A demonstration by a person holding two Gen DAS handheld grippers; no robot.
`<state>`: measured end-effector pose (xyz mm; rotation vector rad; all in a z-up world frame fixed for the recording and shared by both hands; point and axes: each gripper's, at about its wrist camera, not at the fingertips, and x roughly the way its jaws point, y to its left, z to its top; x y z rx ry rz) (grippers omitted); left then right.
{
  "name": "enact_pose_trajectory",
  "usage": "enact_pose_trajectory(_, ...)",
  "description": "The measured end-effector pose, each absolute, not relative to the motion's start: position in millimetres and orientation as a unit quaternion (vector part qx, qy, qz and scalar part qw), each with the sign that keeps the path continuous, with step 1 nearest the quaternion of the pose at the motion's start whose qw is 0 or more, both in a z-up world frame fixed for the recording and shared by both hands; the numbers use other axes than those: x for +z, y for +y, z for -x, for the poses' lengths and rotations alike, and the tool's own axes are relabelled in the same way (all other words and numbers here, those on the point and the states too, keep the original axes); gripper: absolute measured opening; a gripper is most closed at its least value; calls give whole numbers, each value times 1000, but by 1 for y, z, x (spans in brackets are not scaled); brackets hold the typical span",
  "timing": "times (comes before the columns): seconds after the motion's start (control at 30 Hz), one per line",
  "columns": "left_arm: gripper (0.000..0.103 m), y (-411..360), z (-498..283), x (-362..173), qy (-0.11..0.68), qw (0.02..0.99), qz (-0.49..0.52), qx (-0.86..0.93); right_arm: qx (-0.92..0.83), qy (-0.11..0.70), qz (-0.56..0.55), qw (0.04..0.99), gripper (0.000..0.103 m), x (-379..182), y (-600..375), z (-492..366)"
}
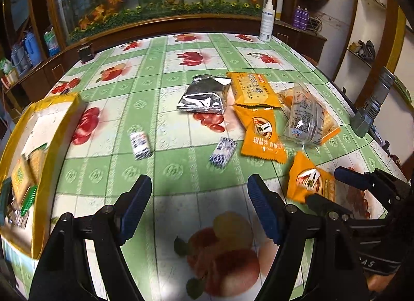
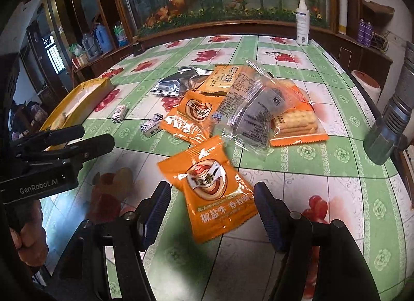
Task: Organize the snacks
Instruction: 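Grasp a blue-white candy with the left gripper while the right grasps an orange snack bag, then carry the candy and orange bag into the yellow tray with both grippers and release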
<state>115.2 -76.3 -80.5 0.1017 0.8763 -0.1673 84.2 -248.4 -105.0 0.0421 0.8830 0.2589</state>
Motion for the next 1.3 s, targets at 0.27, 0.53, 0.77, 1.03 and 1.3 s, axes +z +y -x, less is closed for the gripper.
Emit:
enact_pose_trajectory(0.27,76,-85,-150,-98,447,886,-57,-107,167,442,-10,881,76,-106,-246,-97)
enact_pose_trajectory(0.53,76,-91,-167,-115,458,877,-64,-131,193,462,16,865,80,-111,-243,-109)
enact_pose_trajectory(0.77,16,-88,-169,-115,447,882,-60,-137,183,457,43,869,73,-116,-237,-107)
enact_pose_trajectory(1.03,16,-72,-157,-111,453,880,-30,-135,171,451,30,876,51,-113,-243,-99)
enact_pose_trajectory(1.3,16,-45,-134,-101,447,887,-4,-116,191,432,-23,881,49,-99,-244,-87)
